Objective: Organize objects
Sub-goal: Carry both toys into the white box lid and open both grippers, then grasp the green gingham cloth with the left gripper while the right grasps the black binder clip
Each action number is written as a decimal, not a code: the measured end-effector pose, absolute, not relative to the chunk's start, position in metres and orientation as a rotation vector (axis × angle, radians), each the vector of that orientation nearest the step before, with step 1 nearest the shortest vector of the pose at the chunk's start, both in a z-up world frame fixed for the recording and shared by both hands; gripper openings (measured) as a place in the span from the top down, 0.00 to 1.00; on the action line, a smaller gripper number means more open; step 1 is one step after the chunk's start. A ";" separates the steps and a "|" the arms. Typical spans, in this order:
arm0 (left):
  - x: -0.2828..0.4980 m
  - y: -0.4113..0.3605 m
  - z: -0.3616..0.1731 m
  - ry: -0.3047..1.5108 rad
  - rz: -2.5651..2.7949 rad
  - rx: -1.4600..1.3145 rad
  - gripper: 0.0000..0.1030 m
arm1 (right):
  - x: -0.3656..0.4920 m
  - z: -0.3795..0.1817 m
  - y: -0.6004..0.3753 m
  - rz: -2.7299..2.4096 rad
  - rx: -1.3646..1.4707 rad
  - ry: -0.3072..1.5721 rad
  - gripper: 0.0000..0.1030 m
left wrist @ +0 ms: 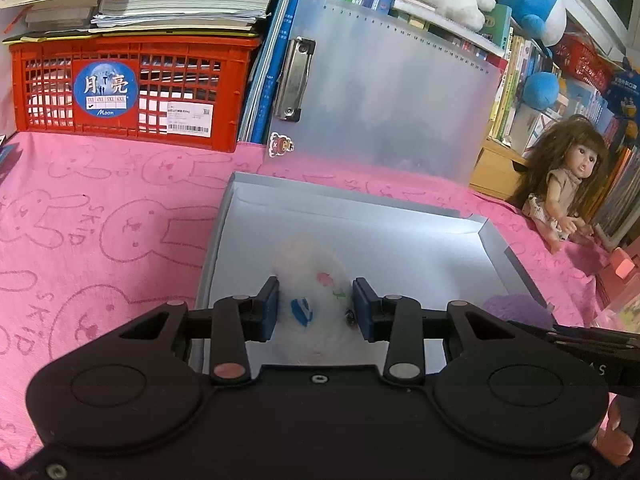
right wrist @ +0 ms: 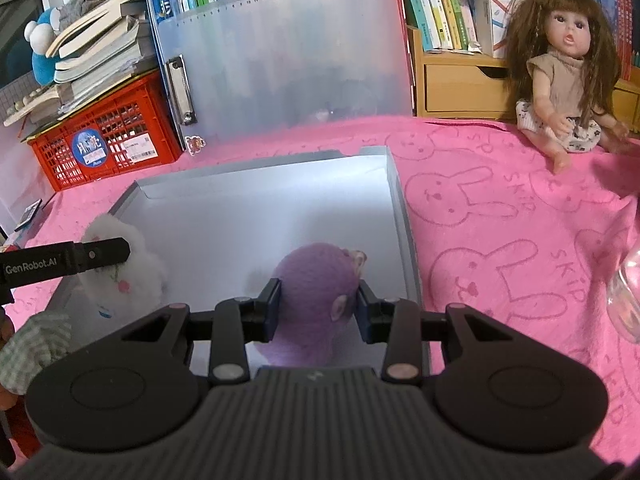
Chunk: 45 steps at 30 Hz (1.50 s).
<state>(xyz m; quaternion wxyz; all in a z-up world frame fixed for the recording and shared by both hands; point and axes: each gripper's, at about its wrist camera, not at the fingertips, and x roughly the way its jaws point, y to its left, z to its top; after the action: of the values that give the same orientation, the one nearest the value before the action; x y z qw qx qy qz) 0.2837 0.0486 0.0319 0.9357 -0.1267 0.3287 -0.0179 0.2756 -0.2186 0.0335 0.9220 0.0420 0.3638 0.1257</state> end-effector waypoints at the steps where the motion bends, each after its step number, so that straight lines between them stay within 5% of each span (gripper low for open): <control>1: 0.284 0.049 0.032 0.672 -0.037 -0.258 0.64 | 0.276 0.033 -0.219 0.259 0.087 0.748 0.59; 8: 0.283 0.046 0.032 0.668 -0.045 -0.236 0.63 | 0.276 0.033 -0.218 0.261 0.081 0.750 0.55; 11: 0.281 0.045 0.034 0.672 -0.050 -0.241 0.63 | 0.275 0.034 -0.220 0.272 0.087 0.742 0.38; 13: 0.280 0.046 0.037 0.668 -0.050 -0.244 0.62 | 0.273 0.035 -0.220 0.279 0.094 0.741 0.36; 20: 0.266 0.042 0.052 0.632 -0.061 -0.215 0.34 | 0.262 0.043 -0.222 0.277 0.089 0.715 0.27; 26: 0.247 0.034 0.067 0.590 -0.093 -0.181 0.26 | 0.245 0.054 -0.227 0.285 0.076 0.690 0.24; 45: 0.151 0.031 0.081 0.478 -0.129 -0.111 0.24 | 0.168 0.068 -0.247 0.309 0.075 0.599 0.19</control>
<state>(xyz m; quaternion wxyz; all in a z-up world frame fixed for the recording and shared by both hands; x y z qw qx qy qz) 0.1511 0.0314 0.0811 0.9680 -0.0549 0.2365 -0.0639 0.1683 -0.2466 0.0684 0.9430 0.0366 0.2939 0.1516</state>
